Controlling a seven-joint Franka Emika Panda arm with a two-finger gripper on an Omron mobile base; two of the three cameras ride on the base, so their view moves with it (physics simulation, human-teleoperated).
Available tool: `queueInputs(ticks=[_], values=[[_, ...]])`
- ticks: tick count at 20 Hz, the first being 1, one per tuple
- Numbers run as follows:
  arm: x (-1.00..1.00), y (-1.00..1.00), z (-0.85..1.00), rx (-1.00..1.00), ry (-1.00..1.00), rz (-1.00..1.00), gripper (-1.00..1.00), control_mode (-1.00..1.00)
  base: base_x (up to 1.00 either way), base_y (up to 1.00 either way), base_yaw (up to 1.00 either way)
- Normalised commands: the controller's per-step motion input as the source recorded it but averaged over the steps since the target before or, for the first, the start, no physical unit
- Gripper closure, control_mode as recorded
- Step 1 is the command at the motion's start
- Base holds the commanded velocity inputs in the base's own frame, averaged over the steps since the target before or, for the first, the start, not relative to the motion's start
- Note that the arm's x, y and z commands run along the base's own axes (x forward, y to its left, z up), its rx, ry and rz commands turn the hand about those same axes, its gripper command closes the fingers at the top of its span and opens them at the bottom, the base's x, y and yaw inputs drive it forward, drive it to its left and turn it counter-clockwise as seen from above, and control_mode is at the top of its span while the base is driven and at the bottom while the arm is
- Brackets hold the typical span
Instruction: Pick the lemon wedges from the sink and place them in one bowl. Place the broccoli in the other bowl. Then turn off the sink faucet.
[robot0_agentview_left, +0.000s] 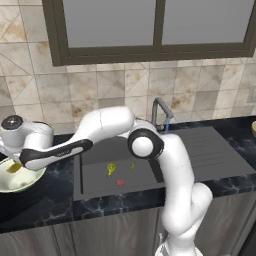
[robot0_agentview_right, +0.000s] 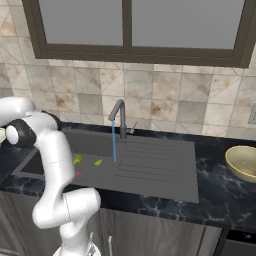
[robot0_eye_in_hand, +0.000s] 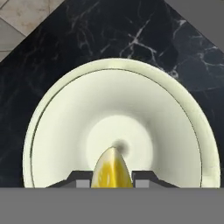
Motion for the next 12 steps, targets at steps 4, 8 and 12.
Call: queueInputs(ticks=[4, 8, 12], values=[[0.15, 0.24, -0.19, 0.0, 0.0, 0.0, 1.0, -1.0, 0.0, 0.0, 0.0], [0.25, 0.0, -0.18, 0.0, 0.0, 0.0, 1.0, -1.0, 0.0, 0.0, 0.0], [0.34, 0.0, -0.34, 0.0, 0.0, 0.0, 1.0, -1.0, 0.0, 0.0, 0.0]])
